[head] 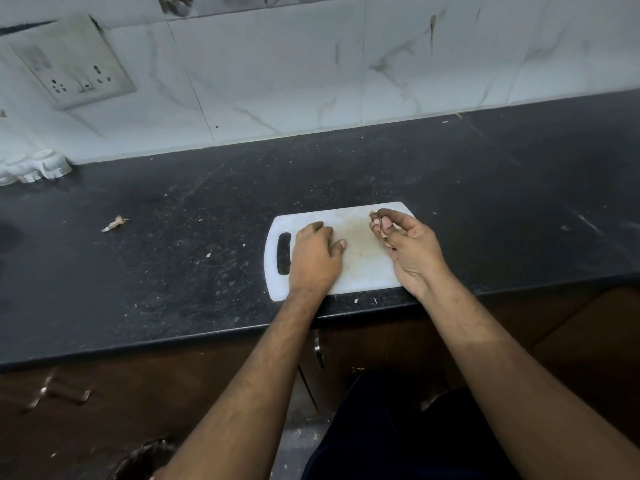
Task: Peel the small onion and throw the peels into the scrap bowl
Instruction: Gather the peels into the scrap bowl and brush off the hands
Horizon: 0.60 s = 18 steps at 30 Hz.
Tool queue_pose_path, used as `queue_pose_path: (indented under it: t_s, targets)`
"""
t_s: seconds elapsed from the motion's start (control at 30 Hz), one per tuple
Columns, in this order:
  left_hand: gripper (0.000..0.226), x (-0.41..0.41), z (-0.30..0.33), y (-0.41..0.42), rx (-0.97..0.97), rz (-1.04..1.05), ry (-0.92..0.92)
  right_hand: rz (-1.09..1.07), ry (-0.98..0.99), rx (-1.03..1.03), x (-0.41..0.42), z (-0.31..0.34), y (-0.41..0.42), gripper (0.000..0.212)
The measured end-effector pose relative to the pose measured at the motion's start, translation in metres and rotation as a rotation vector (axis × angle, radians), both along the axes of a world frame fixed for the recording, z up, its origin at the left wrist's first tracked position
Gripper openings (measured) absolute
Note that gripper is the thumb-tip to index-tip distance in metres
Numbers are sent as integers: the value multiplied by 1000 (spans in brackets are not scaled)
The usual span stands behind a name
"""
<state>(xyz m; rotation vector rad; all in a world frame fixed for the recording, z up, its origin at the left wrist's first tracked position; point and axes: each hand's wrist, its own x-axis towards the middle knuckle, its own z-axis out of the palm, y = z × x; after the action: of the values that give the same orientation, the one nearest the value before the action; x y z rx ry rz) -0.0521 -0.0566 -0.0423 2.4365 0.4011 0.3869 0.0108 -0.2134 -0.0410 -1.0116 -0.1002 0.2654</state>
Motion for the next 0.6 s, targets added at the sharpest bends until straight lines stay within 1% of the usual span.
queue_pose_path:
  t_s: [0.07, 0.2, 0.33, 0.4, 0.5, 0.6]
  targets:
    - [36, -1, 0, -2, 52, 15, -7, 3, 24, 53, 1, 0, 0, 13]
    - [23, -4, -5, -3, 110, 85, -68, 5, 23, 46, 2, -1, 1, 13]
    - [20, -5, -5, -4, 159, 123, -79, 23, -24, -63, -1, -1, 4, 13]
    - [24, -6, -2, -6, 148, 132, -84, 25, -45, -112, -3, -1, 5, 13]
    - [36, -8, 3, -10, 121, 167, -74, 24, -49, -122, -3, 0, 5, 12]
    - [36, -8, 1, -12, 93, 118, -87, 22, -42, -123, -4, 1, 6, 13]
